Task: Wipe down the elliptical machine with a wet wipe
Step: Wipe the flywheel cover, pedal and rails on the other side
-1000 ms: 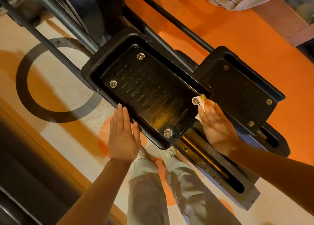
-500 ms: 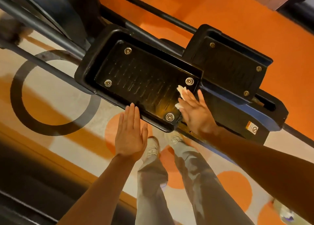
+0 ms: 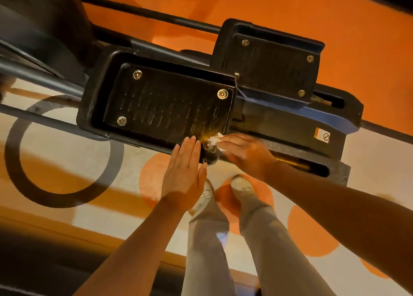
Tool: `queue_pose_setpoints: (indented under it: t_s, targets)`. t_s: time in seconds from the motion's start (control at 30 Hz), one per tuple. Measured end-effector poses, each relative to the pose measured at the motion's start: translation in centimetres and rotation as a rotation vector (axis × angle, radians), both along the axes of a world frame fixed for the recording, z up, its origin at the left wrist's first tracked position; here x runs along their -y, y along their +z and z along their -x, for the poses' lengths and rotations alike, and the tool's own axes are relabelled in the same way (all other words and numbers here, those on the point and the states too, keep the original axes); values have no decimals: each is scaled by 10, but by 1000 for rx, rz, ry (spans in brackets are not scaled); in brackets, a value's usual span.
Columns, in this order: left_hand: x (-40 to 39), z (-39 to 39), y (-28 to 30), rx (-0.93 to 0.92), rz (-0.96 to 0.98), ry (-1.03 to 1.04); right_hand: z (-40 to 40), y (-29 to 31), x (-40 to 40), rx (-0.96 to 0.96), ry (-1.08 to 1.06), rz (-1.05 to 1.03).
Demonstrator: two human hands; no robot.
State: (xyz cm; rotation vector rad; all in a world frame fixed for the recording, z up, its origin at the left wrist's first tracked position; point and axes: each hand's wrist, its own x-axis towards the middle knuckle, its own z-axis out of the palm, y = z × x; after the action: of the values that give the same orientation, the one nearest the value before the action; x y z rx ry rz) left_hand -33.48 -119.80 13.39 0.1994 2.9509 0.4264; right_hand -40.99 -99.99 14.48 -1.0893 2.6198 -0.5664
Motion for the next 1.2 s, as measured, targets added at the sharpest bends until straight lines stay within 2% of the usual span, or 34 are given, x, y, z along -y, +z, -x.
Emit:
queue_pose_setpoints:
  t_s: [0.1,0.23,0.43,0.6,0.7,0.8,0.97,1.2]
  targets:
    - [-20,2,2,-1,-56,-81,-4,3,-15,77,-63,-45]
    - [-51,-2,0,-24,-88,-140,-12,1,-39,203,-297,-49]
    - [-104,-16,-15,-18,-47,-209,-26,-22,-95,257,-300,-30]
    - [-145,-34,-51,38,33,-147,-24,-53,-147,352,-325,-191]
    - [-164,-40,-82,89,47,-89,-27,-76,-173,400,-333,-213]
    - [-172,-39,-107,156,21,-35,-28,-100,-188,403,-341,-211]
    - [-170,-22,-166,172,52,-60,-26,-168,-189,380,-369,-134]
    - [-145,6,-259,142,123,-108,-4,-264,-165,153,-305,21]
